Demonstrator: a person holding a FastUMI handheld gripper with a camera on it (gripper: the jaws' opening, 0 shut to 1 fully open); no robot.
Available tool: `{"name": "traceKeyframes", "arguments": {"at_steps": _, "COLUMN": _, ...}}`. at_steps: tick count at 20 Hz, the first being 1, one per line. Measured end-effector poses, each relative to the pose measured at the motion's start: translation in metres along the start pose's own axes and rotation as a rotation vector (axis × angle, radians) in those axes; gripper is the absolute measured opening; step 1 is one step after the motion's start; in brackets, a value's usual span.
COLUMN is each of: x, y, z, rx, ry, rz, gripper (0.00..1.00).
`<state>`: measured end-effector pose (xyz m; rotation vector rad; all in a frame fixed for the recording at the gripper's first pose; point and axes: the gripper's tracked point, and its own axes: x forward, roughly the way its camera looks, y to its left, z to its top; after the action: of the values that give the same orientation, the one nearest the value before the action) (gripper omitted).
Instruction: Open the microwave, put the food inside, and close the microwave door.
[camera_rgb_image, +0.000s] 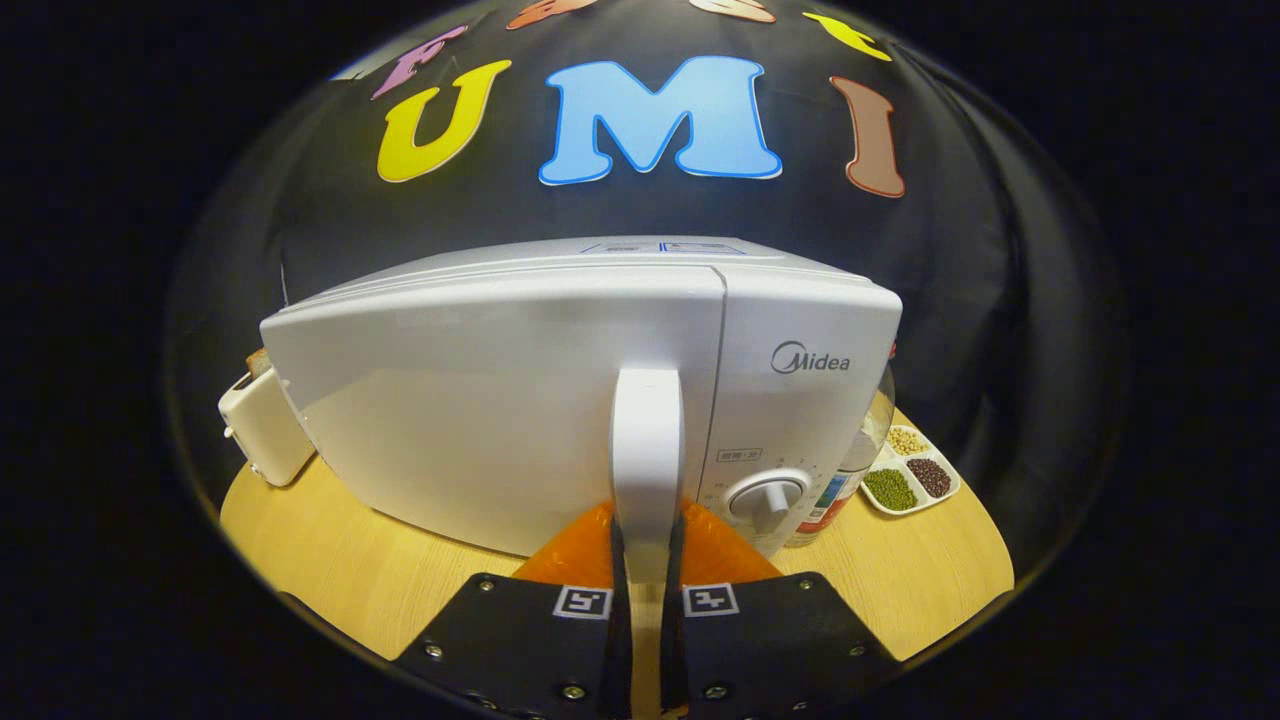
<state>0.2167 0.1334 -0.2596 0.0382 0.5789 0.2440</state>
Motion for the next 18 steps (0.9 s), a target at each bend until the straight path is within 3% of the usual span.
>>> {"name": "traceKeyframes", "arguments": {"at_steps": 3, "x": 0.000, "y": 0.001, "z": 0.000, "rx": -0.009, "ry": -0.004, "rz": 0.034, "gripper": 0.11}}
{"name": "traceKeyframes", "arguments": {"at_steps": 7, "x": -0.003, "y": 0.000, "z": 0.000, "rx": -0.067, "ry": 0.004, "rz": -0.001, "gripper": 0.06}}
{"name": "traceKeyframes", "arguments": {"at_steps": 11, "x": -0.034, "y": 0.012, "z": -0.019, "rx": -0.108, "ry": -0.008, "rz": 0.020, "gripper": 0.06}}
{"name": "traceKeyframes", "arguments": {"at_steps": 18, "x": -0.080, "y": 0.035, "z": -0.044, "rx": -0.072, "ry": 0.042, "rz": 0.064, "gripper": 0.07}}
